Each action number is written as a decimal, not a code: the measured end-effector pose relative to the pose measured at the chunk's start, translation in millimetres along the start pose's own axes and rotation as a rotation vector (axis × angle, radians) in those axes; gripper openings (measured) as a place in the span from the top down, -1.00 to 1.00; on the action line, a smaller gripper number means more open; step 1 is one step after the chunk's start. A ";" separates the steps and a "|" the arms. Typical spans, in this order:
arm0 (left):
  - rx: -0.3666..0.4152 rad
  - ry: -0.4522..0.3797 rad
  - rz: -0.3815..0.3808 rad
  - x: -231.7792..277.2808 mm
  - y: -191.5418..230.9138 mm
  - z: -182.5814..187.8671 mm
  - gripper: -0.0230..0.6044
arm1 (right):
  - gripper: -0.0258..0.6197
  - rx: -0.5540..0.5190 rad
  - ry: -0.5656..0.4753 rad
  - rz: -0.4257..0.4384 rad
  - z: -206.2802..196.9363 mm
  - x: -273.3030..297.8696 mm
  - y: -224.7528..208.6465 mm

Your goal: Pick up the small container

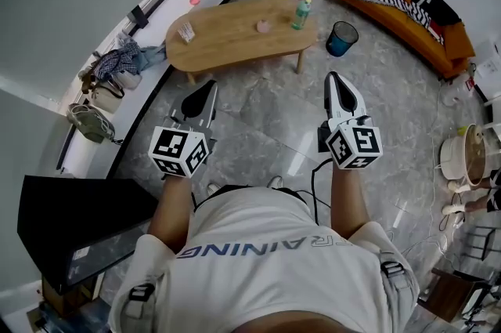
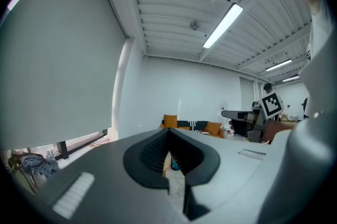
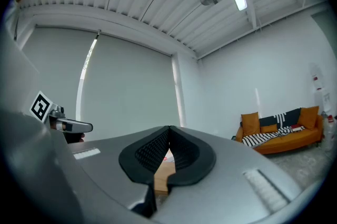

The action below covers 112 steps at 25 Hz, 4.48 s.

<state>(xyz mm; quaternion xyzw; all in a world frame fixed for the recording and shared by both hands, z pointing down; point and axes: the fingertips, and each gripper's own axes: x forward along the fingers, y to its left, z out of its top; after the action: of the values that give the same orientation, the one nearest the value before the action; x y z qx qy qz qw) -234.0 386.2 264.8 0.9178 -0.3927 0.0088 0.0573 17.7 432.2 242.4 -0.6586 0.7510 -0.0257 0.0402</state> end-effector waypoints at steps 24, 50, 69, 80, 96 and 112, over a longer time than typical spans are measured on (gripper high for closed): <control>-0.024 0.062 -0.014 109.5 -84.0 -26.3 0.92 | 0.87 0.041 0.066 0.028 -29.2 2.7 -132.9; -0.161 0.030 -0.018 278.1 115.2 -19.9 0.92 | 0.87 -0.074 0.176 0.068 -33.5 278.5 -131.1; -0.111 0.049 0.166 395.6 175.9 -10.5 0.92 | 0.87 -0.036 0.185 0.276 -52.7 441.8 -186.2; -0.125 0.129 0.328 509.1 180.9 -18.9 0.92 | 0.87 0.010 0.263 0.378 -77.6 557.5 -298.9; -0.129 0.140 0.270 524.8 240.5 -15.7 0.92 | 0.87 0.027 0.310 0.343 -96.6 587.4 -260.2; -0.159 0.167 0.278 515.7 264.3 -32.6 0.92 | 0.60 0.001 0.386 0.378 -125.4 600.4 -231.6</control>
<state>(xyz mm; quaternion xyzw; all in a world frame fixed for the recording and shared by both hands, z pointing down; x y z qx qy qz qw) -67.3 -162.4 354.8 0.8433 -0.5092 0.0619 0.1605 156.9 -195.2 372.5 -0.4897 0.8543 -0.1434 -0.0994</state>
